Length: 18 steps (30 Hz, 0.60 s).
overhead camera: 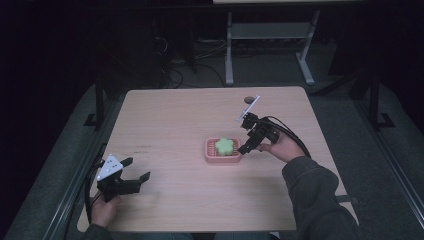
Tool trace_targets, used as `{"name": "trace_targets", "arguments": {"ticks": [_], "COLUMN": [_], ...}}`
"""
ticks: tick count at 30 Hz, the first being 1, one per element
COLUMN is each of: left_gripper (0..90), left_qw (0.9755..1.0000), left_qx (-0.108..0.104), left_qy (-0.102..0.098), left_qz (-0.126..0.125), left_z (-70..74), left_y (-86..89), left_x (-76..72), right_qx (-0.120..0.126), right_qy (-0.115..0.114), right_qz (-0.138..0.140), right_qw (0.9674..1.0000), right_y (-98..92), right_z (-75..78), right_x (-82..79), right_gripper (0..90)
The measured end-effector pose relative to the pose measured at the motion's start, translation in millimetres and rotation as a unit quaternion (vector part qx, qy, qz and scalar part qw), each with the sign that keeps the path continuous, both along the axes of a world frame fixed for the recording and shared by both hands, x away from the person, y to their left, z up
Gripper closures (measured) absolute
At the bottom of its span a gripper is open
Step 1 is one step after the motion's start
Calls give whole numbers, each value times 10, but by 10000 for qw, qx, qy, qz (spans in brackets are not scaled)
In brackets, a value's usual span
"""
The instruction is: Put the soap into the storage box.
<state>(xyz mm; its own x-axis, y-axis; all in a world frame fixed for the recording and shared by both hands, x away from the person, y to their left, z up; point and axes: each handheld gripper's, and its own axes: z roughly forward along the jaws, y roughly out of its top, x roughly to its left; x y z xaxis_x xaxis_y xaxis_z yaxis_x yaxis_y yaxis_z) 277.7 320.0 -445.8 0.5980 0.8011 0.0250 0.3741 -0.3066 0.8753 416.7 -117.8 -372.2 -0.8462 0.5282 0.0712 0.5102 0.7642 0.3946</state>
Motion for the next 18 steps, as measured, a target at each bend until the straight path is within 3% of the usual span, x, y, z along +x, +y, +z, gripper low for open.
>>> {"name": "trace_targets", "arguments": {"ticks": [18], "left_gripper": [141], "left_qw": [10000], "left_qx": [39], "left_qy": [21], "left_qz": [-4], "left_z": [-5], "left_y": [-3], "left_x": [2], "right_qx": [37], "right_qy": [39], "right_qz": [-134], "right_qw": [9999], "right_y": [-203], "right_z": [-29], "right_x": [-72], "right_gripper": [203]}}
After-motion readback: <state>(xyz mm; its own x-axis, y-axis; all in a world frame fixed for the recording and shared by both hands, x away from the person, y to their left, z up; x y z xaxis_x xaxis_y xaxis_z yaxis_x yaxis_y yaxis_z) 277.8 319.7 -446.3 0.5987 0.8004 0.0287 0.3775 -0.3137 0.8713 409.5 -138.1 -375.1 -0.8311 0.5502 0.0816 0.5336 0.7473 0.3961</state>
